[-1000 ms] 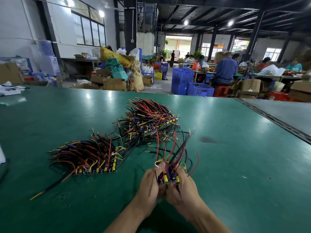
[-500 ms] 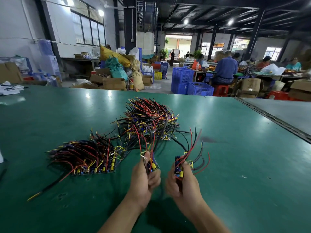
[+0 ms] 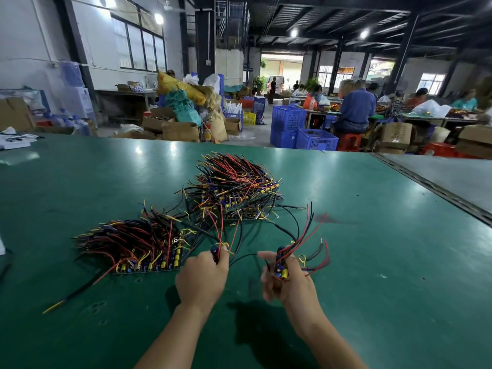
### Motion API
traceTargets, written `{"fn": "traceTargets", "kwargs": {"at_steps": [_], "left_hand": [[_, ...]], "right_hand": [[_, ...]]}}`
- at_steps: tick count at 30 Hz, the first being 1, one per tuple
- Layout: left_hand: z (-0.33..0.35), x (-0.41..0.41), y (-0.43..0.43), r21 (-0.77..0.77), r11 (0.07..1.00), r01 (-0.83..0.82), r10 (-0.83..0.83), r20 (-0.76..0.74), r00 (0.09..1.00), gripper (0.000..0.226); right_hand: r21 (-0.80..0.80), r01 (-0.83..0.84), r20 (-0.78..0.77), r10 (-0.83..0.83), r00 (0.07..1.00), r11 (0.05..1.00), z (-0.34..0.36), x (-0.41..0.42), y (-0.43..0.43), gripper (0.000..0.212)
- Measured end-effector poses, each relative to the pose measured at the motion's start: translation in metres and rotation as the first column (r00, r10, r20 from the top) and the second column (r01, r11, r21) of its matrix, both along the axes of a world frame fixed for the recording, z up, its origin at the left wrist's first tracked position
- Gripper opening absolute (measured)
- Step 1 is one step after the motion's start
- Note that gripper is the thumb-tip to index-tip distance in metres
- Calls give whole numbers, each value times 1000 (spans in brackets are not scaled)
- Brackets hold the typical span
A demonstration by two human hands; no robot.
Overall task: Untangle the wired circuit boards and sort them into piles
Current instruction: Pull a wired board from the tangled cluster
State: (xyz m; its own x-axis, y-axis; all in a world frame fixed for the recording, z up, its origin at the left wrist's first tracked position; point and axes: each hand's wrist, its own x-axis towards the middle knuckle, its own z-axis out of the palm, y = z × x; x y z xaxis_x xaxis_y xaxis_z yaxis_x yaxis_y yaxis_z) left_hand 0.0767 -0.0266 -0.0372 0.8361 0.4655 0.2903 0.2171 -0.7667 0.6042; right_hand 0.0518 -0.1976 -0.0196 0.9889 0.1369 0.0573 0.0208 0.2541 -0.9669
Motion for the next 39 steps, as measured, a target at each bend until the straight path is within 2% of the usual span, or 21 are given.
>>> {"fn": "traceTargets", "kwargs": {"at_steps": [4,10,11,13,15,17,19,20,23,26,28,30,32,34,35,37,39], "left_hand": [[3,1,1,23,999,-30,29,5,1000,55],[8,-5,7,52,997,64,-61,-57,997,57],[10,-7,8,55,994,90,-88,-34,996,57],[12,-11,7,20,980,199,-200,107,974,56],[16,-19,0,-102,942,320,-281,284,917,57],[21,-27,-14,-315,826,467,-345,373,861,53],[23,-31,-26,-540,643,544,-395,374,839,47],[24,-33,-30,-617,565,548,-421,356,834,41],[24,-36,-32,-720,411,559,-475,354,806,21],[22,-39,-30,-823,271,499,-507,319,801,13],[22,-40,-30,-810,266,523,-573,304,761,8],[23,-40,-31,-767,317,559,-620,279,734,9],[19,-38,-34,-765,350,541,-584,274,764,6],[17,-37,-38,-797,320,513,-536,295,791,3],[17,-37,-39,-798,311,516,-513,316,798,3],[17,-35,-39,-755,363,547,-454,369,811,8],[18,-34,-36,-682,442,582,-403,429,808,18]], "right_hand": [[-138,70,-42,-77,996,988,7,-2,-4,50],[-130,94,30,-90,995,987,10,3,-14,53],[-104,73,37,-70,997,992,10,4,-15,52],[-67,-10,28,12,1000,998,9,5,-17,47],[-65,-117,-2,117,993,991,8,5,-17,37],[-128,-194,-17,193,981,973,7,5,-16,31],[-215,-230,-16,232,972,949,8,6,-17,47],[-252,-234,5,243,970,939,9,5,-18,46],[-301,-248,53,276,960,921,12,5,-21,27],[-312,-255,45,282,958,915,14,5,-24,31],[-316,-262,26,284,958,912,15,4,-26,36],[-316,-249,0,262,965,915,13,4,-28,42],[-329,-185,-30,186,982,926,14,4,-26,50],[-330,-98,-12,100,995,939,12,4,-22,47],[-310,-42,16,50,999,950,11,5,-20,39],[-275,82,139,-45,989,958,9,6,-18,24],[-347,221,383,-77,920,911,4,6,-21,44]]}}
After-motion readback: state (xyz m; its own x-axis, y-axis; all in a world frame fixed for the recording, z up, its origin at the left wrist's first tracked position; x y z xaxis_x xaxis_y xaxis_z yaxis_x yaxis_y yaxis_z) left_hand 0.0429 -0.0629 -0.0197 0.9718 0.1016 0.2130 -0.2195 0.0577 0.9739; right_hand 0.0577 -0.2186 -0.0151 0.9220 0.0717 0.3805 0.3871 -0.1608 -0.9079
